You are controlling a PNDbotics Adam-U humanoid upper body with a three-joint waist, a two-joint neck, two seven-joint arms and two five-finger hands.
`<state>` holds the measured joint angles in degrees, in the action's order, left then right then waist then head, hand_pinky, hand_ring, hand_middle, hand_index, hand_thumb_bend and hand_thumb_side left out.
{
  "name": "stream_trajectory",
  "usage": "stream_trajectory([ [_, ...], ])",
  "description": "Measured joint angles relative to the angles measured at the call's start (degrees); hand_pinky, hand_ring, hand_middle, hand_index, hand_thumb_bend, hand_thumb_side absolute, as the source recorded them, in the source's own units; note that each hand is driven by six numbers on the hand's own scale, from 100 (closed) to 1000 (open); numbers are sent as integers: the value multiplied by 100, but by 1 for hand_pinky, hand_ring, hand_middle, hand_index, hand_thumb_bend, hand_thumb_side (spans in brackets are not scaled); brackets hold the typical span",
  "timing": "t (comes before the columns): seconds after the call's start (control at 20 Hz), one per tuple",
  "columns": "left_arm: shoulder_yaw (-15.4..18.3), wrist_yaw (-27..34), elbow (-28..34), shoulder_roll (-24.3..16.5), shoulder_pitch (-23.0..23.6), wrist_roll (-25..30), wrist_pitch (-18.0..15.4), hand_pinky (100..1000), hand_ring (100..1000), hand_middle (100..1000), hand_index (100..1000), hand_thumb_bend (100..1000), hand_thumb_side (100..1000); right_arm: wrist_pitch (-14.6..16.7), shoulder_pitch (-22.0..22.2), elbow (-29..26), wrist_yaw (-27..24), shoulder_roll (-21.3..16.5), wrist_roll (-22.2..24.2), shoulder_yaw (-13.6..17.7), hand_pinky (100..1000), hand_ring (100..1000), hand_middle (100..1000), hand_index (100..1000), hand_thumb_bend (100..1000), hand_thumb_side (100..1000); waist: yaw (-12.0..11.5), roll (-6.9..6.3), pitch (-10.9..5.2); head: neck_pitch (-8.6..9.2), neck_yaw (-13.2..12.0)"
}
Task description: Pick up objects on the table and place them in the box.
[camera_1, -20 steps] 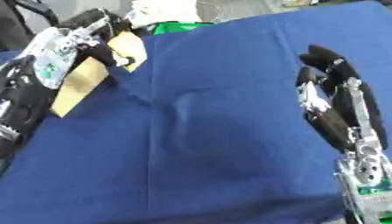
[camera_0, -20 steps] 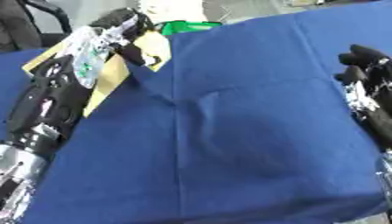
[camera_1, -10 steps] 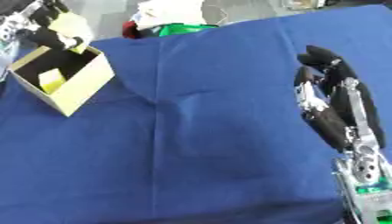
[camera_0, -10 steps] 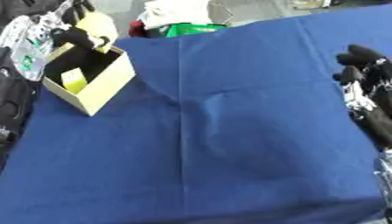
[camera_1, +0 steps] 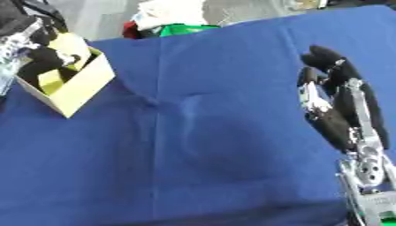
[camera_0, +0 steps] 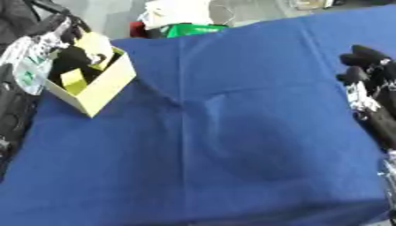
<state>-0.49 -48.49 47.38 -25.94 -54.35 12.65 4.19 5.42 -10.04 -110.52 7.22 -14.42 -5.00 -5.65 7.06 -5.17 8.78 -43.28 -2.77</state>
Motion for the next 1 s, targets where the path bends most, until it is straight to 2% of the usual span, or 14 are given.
stream_trajectory([
  [0.1, -22, -25, -47, 46, 0, -61, 0, 661, 592, 604, 798, 588, 336, 0, -1, 0, 0, 1, 0, 0, 753, 863, 747, 873, 100, 523, 0, 0, 1, 0, 0],
  [0.25, -55, -57, -81, 100, 9, -130, -32, 679, 627, 657, 836, 701, 413, 0, -1, 1, 0, 2, 0, 0, 753, 863, 747, 873, 100, 524, 2, -1, 2, 0, 0],
  [0.35, -55, -16, -74, 119, 33, -159, -83, 685, 636, 682, 850, 746, 443, 0, -1, 2, 0, 3, 1, 0, 753, 863, 747, 873, 100, 525, 2, -1, 2, 0, 0],
  [0.55, -51, 219, 198, 110, 67, -233, -171, 661, 608, 645, 836, 707, 456, 0, -1, 15, 0, 3, 1, 0, 753, 863, 747, 873, 100, 525, -4, -5, 2, 0, 1],
  [0.7, -50, 497, 646, 33, 166, -321, -201, 648, 594, 619, 822, 672, 466, 0, -1, 28, 0, 3, 1, 0, 753, 863, 747, 874, 100, 525, -18, -5, 2, 0, 10],
  [1.0, -69, 1389, 2119, -169, 746, -458, -282, 626, 584, 598, 814, 569, 439, 0, -2, 29, 0, 4, 0, 0, 753, 863, 747, 874, 100, 527, -50, 0, 38, 1, 20],
])
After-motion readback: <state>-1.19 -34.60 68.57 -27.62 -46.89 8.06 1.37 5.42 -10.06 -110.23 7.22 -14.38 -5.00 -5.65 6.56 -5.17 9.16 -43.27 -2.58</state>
